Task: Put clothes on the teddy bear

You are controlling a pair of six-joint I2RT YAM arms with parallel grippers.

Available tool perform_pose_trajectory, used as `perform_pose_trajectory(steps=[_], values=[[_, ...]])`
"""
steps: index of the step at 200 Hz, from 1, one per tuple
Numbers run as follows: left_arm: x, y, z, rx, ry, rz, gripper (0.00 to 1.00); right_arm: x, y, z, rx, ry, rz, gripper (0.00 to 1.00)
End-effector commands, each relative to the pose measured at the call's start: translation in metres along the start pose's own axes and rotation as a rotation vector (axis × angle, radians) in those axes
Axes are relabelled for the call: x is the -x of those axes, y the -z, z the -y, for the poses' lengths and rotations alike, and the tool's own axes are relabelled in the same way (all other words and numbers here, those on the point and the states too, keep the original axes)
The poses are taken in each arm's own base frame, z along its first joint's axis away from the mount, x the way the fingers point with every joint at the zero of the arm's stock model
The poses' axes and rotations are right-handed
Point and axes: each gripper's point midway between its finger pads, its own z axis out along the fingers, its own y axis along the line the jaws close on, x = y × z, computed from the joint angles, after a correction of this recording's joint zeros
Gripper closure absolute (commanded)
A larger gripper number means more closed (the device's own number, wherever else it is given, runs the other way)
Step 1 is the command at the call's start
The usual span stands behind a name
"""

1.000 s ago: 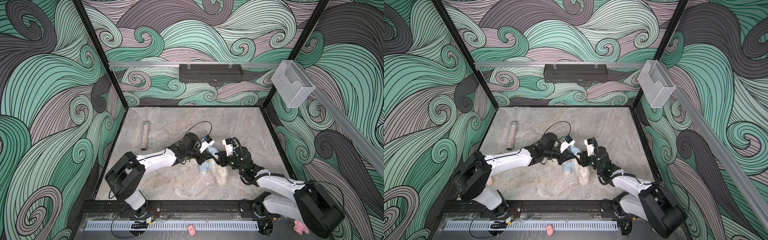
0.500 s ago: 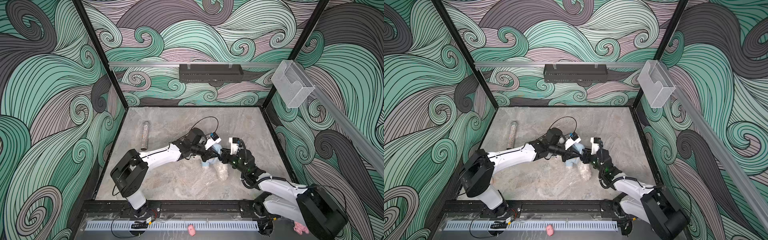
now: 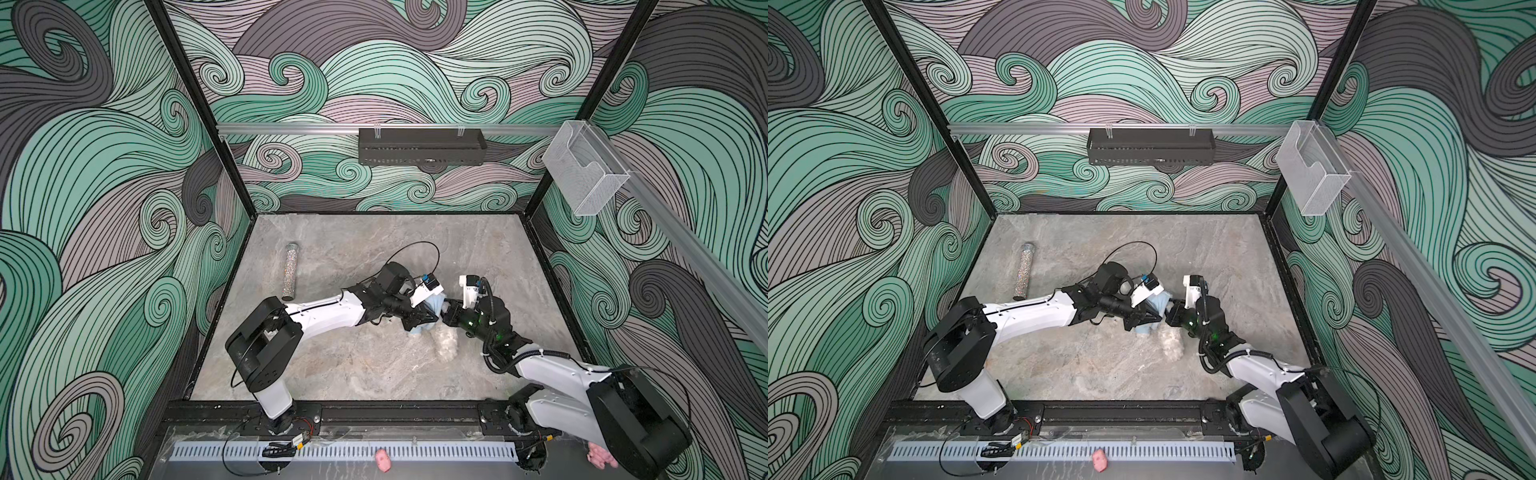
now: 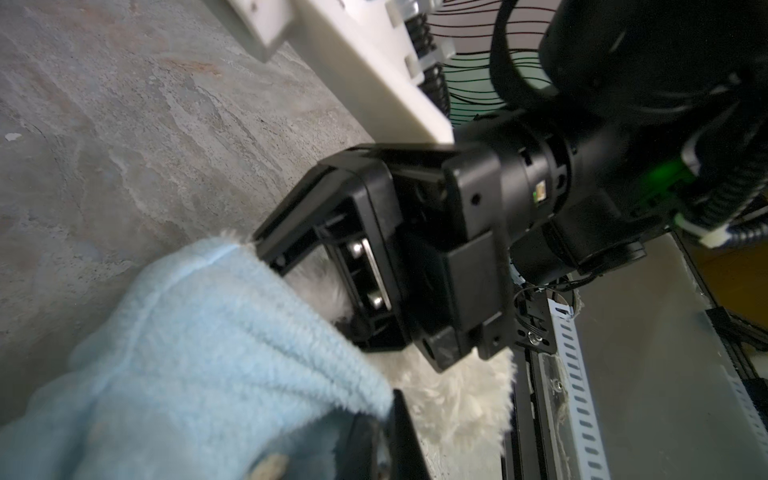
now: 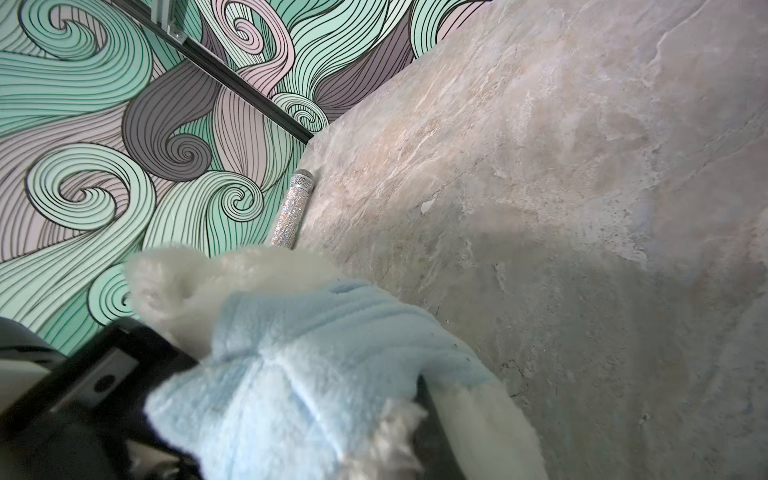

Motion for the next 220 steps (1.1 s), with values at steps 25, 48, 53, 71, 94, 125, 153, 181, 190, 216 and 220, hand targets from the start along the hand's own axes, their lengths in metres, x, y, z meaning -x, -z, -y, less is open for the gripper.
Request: perform_pose_trajectory(steps=[25,48,53,71,94,125,153,181,190,216,220], values=[[0.007,0.001,0.025,0.025,-0.019,-0.029,0.7,0.045,0.006,-0.03,0.098,0.199,0.091,1.0],[0.03,0.028,0.022,0.112,-0.014,0.028,0.5,0.034,0.012,-0.03,0.128,0.317,0.014,1.0],[0.033,0.036,0.021,0.136,-0.007,0.038,0.47,0.033,0.013,-0.029,0.131,0.336,-0.001,1.0],[0.047,0.07,0.021,0.218,0.007,0.086,0.44,0.03,0.016,-0.032,0.168,0.377,-0.037,1.0],[0.052,0.108,0.022,0.284,0.005,0.115,0.45,0.03,0.018,-0.042,0.226,0.418,-0.062,1.0],[0.048,0.139,0.016,0.299,0.028,0.086,0.57,0.026,0.02,-0.059,0.326,0.463,-0.104,1.0],[0.037,0.146,0.017,0.243,-0.022,-0.028,0.68,0.024,0.023,-0.072,0.397,0.488,-0.118,1.0],[0.034,0.144,0.004,0.238,-0.051,-0.096,0.79,0.02,0.026,-0.076,0.425,0.507,-0.14,1.0],[0.036,0.142,0.001,0.233,-0.065,-0.107,0.82,0.019,0.027,-0.077,0.431,0.509,-0.144,1.0],[0.037,0.13,-0.009,0.207,-0.087,-0.143,0.91,0.015,0.027,-0.077,0.437,0.511,-0.156,1.0],[0.037,0.129,-0.011,0.208,-0.089,-0.149,0.92,0.015,0.027,-0.077,0.439,0.511,-0.158,1.0]])
